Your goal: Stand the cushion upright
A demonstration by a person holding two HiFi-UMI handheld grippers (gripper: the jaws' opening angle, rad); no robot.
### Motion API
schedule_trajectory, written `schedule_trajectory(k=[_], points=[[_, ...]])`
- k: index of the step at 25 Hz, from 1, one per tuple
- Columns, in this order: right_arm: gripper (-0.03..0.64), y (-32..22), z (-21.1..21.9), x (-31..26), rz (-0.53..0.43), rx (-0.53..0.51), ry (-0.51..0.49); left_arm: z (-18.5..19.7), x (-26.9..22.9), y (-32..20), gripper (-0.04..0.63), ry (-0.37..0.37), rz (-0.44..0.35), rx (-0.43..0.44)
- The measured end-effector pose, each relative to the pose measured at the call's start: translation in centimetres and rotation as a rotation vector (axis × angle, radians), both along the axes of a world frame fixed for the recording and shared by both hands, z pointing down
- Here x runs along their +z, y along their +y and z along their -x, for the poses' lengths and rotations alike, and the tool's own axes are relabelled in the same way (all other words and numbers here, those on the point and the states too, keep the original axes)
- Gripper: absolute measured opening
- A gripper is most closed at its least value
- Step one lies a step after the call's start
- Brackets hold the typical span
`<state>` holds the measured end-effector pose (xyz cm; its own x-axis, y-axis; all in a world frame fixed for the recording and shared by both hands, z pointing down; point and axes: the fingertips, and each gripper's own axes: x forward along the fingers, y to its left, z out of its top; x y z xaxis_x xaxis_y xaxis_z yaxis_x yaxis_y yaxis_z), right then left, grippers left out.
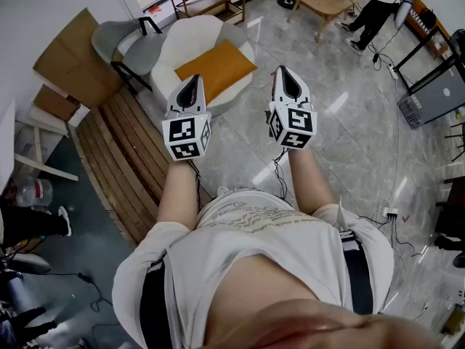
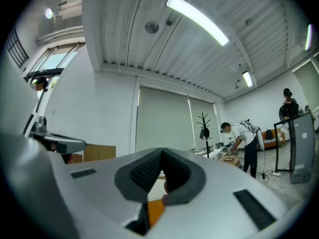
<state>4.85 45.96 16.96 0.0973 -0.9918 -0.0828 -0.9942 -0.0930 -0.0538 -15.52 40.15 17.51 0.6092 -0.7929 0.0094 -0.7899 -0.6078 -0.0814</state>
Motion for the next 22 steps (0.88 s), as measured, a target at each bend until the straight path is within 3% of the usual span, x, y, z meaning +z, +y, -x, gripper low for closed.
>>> schedule_trajectory(k=[7,14,22], points=[[0.026,-0.9,0.2,0.5,0.029,0.007,-0.009,1.3,0.4,-1.7,0.020,0.051,0.062,-0.026],[0.026,-2.5,1.3,0.5,0.017,-0.030,-0.011,1.0,1.0,-3.0,0.020,0.014,0.050,-0.013],[0.026,-4.4,2.9,0.4,0.024,-0.007,-0.026,1.9,0.9,-5.4,0.021,0.031,0.050,0.024]])
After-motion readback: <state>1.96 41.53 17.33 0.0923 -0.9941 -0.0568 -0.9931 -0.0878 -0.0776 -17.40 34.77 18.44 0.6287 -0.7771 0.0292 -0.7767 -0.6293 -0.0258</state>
